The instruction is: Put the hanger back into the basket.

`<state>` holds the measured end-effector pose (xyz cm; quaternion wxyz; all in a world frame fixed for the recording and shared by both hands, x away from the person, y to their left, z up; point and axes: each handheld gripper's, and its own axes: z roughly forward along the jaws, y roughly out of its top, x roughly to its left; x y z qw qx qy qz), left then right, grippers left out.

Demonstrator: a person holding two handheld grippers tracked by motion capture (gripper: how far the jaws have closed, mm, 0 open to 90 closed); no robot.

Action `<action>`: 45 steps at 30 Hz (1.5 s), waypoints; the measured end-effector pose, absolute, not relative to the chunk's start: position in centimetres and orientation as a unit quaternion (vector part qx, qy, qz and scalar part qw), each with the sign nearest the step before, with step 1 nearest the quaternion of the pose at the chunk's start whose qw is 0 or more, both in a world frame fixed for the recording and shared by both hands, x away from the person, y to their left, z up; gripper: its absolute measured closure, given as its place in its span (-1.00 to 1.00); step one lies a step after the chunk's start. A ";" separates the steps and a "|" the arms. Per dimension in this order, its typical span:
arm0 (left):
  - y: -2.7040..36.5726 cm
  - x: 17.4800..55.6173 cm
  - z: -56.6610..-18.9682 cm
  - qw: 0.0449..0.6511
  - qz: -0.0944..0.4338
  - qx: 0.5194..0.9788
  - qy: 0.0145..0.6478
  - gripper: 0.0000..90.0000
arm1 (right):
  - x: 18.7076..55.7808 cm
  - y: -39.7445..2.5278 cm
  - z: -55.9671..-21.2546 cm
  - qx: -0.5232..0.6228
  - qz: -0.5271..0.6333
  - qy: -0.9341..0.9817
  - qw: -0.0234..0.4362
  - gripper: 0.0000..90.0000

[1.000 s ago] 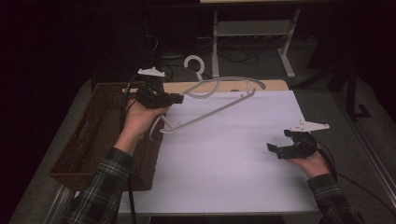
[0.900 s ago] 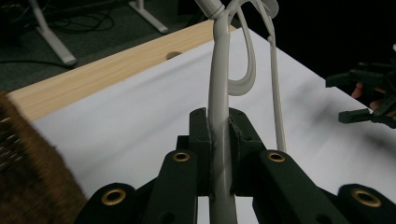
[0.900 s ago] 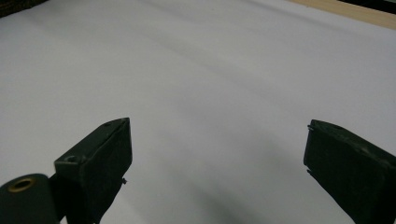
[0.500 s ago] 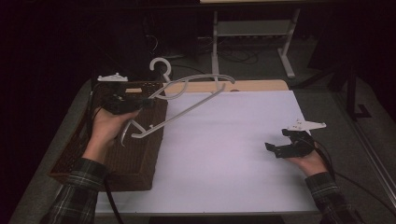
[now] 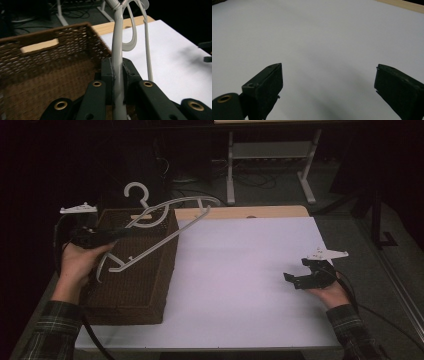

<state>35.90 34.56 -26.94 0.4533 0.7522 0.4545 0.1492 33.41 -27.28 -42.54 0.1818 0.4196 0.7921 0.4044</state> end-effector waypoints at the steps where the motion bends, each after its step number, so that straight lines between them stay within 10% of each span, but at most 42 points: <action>1: 35.0 35.8 -27.0 0.452 0.152 0.751 0.457 0.82 | 33.4 -27.3 -42.5 0.421 0.404 0.792 0.181 -0.83; 45: 44.3 33.2 -32.2 0.394 0.185 0.725 0.534 0.82 | 33.7 -27.5 -42.8 0.434 0.394 0.790 0.181 -0.82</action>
